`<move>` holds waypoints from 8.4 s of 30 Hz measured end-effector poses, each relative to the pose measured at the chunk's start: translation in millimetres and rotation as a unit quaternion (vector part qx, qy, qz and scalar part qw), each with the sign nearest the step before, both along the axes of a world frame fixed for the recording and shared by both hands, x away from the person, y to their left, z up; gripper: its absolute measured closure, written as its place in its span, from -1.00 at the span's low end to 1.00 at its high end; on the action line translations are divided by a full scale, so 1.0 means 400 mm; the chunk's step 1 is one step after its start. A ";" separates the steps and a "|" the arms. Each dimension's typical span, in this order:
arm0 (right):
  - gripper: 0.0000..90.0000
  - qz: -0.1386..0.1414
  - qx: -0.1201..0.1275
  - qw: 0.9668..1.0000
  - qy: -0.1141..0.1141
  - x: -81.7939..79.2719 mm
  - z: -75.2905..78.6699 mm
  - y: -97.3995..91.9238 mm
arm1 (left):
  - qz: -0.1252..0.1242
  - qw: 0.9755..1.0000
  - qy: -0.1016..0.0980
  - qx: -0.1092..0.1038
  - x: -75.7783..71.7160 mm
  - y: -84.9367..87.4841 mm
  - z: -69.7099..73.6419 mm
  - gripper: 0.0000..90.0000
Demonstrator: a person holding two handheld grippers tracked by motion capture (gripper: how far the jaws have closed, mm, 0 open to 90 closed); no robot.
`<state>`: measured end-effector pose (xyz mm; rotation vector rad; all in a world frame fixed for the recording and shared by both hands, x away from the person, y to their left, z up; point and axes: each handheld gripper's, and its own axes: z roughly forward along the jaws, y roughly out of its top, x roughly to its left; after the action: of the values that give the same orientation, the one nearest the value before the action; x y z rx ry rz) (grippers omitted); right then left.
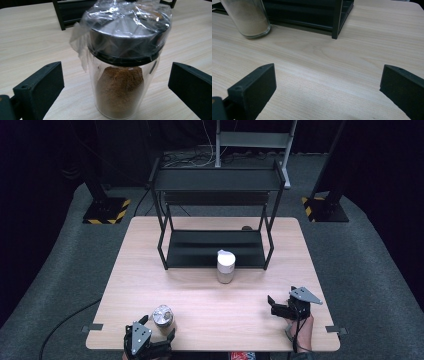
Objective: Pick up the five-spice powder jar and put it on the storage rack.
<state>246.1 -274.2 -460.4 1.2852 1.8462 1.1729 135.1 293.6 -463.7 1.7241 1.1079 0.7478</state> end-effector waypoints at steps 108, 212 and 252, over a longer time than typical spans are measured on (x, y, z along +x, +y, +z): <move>-1.00 0.012 -0.012 1.000 -0.002 0.002 0.001 0.002 | -0.048 0.999 -0.010 0.024 0.122 0.031 0.089 -0.33; -1.00 0.016 -0.011 1.000 0.003 0.006 0.004 -0.001 | -0.070 0.996 -0.013 0.052 0.387 -0.026 0.169 -0.33; -1.00 0.015 -0.009 1.000 0.003 0.006 0.003 -0.001 | -0.057 0.996 -0.010 0.069 0.480 -0.046 0.205 -0.33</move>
<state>248.5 -274.6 -459.0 1.2548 1.8825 1.1668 327.0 275.2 -381.6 1.8751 0.9547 0.7828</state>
